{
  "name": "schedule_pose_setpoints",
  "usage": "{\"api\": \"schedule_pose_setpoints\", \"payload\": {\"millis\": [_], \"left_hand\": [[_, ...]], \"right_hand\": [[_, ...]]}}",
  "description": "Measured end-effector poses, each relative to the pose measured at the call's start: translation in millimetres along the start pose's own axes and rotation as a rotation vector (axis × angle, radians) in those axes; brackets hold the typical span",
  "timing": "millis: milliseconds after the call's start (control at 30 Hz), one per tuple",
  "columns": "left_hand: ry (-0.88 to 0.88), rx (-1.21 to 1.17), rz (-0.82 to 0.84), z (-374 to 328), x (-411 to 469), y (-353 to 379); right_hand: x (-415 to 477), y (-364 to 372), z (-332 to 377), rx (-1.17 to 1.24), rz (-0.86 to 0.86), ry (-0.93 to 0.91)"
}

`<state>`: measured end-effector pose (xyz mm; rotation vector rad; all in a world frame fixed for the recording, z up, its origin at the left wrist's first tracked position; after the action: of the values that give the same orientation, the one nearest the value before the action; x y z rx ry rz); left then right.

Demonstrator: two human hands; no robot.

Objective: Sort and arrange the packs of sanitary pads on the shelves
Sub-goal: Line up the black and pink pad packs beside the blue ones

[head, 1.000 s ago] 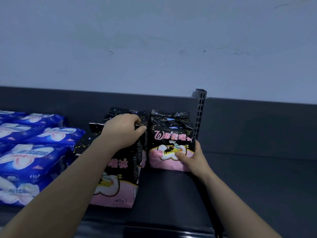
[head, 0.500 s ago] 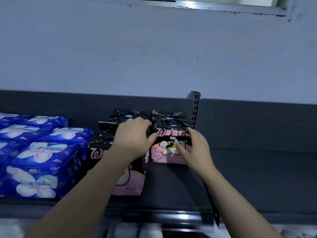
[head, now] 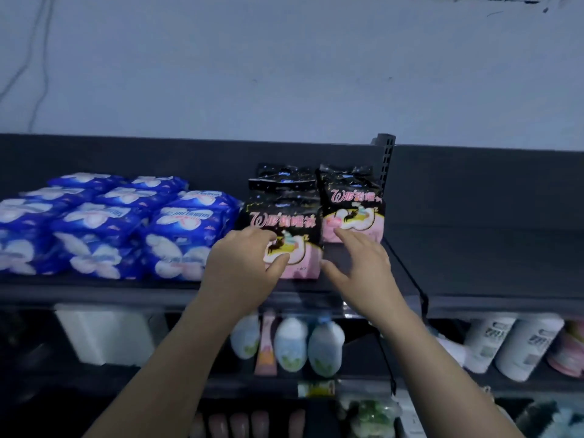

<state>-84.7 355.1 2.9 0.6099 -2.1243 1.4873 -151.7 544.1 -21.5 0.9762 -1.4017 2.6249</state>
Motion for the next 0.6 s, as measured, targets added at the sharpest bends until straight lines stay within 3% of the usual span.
{"api": "schedule_pose_setpoints", "payload": {"millis": [333,600], "left_hand": [[-0.32,0.127,0.054,47.0,-137.1,-59.5],[-0.651,0.268,-0.011,30.3,-258.9,-111.6]], "right_hand": [[-83.6,26.3,99.7,0.159,0.217,-0.232],[-144.5,43.5,153.3,0.297,0.461,-0.445]]}}
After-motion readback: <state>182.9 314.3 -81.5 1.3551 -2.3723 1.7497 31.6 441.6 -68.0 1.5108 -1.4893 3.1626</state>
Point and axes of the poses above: each hand's wrist, its own x-axis towards the middle knuckle, its own y-axis out of the palm, z = x × y, the point moved 2 cm from there along x, towards the middle knuckle, and after that the axes turned 2 degrees about -x, right-handed, at the moved point
